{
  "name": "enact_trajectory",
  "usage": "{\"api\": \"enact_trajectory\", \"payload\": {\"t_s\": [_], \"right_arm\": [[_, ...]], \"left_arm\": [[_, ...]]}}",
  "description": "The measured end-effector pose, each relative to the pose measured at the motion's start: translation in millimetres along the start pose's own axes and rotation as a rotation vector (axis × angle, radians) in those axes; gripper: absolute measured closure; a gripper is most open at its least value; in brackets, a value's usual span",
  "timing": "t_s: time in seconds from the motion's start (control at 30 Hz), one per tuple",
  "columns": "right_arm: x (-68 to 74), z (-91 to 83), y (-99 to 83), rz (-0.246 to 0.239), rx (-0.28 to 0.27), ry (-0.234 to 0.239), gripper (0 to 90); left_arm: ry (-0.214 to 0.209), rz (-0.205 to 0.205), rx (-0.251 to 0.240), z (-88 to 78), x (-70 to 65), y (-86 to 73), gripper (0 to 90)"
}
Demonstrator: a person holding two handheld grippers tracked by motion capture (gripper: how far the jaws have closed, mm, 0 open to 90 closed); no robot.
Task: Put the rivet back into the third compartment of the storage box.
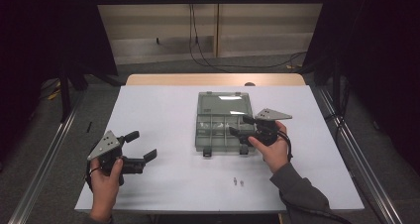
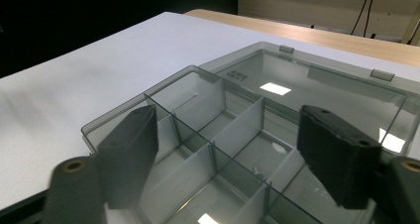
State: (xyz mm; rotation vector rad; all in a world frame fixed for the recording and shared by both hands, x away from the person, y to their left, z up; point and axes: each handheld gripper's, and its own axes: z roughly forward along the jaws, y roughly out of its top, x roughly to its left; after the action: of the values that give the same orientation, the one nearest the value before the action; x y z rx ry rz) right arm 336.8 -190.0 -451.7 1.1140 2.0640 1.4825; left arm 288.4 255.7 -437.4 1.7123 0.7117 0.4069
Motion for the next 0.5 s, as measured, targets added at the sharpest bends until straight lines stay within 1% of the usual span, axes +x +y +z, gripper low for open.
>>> {"api": "enact_trajectory", "payload": {"t_s": [0.1, 0.13, 0.23, 0.27, 0.33, 0.5], "right_arm": [[0.8, -3.6, 0.0, -0.026, 0.002, -0.002, 18.8], [1.3, -4.7, 0.2, -0.035, -0.004, -0.002, 17.3], [2.8, -8.1, 0.7, -0.049, -0.003, 0.012, 14.5], [3.7, -9.3, 0.9, -0.054, -0.004, 0.005, 14.3], [4.9, -11.8, 1.1, -0.066, -0.002, 0.011, 13.6], [6.8, -16.9, -0.6, -0.073, -0.004, 0.016, 12.7]], "left_arm": [[0.001, 0.009, 0.005, -0.7, 0.5, 0.3, 3.5], [0.001, 0.005, 0.003, -0.6, 0.3, 0.3, 3.5], [0.003, 0.006, 0.003, -0.5, 0.0, 0.4, 3.4], [0.001, -0.002, -0.003, 0.0, -0.8, 0.3, 3.5], [0.001, -0.001, -0.005, 0.3, -1.2, 0.5, 3.5], [-0.004, 0.002, 0.001, 0.4, -1.5, 0.5, 3.5]]}}
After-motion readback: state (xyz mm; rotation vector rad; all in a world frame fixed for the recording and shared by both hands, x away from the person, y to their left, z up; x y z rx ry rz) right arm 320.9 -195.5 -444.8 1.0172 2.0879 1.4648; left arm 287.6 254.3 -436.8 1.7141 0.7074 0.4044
